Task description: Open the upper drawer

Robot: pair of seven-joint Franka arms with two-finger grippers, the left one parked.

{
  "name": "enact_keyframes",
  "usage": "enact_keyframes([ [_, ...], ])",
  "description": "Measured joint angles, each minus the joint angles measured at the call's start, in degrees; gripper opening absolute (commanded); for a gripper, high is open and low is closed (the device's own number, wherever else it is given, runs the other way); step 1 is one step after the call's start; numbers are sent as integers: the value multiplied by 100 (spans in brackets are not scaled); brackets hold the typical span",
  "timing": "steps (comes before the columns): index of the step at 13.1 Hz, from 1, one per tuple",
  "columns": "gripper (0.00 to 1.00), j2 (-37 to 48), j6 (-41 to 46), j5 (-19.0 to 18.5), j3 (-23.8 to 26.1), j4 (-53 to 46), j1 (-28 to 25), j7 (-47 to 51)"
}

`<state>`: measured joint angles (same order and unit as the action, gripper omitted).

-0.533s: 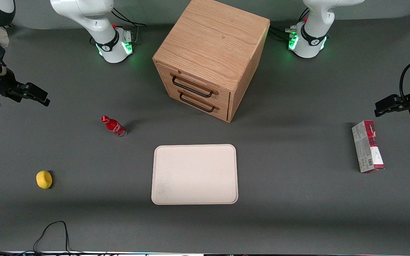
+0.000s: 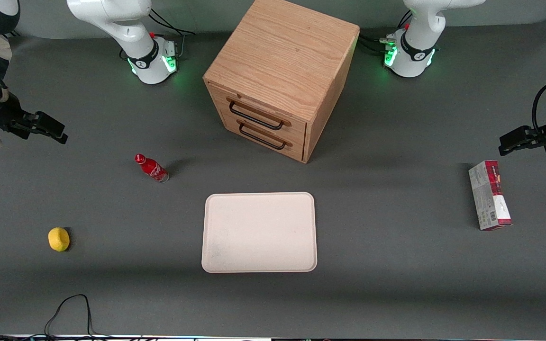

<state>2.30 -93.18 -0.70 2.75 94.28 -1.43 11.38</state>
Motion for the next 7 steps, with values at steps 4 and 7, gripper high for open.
enact_keyframes([
  [4,100,-675,51,13,1230,-606,-65,-27],
  [7,100,-1101,82,15,2188,-898,-88,-101],
])
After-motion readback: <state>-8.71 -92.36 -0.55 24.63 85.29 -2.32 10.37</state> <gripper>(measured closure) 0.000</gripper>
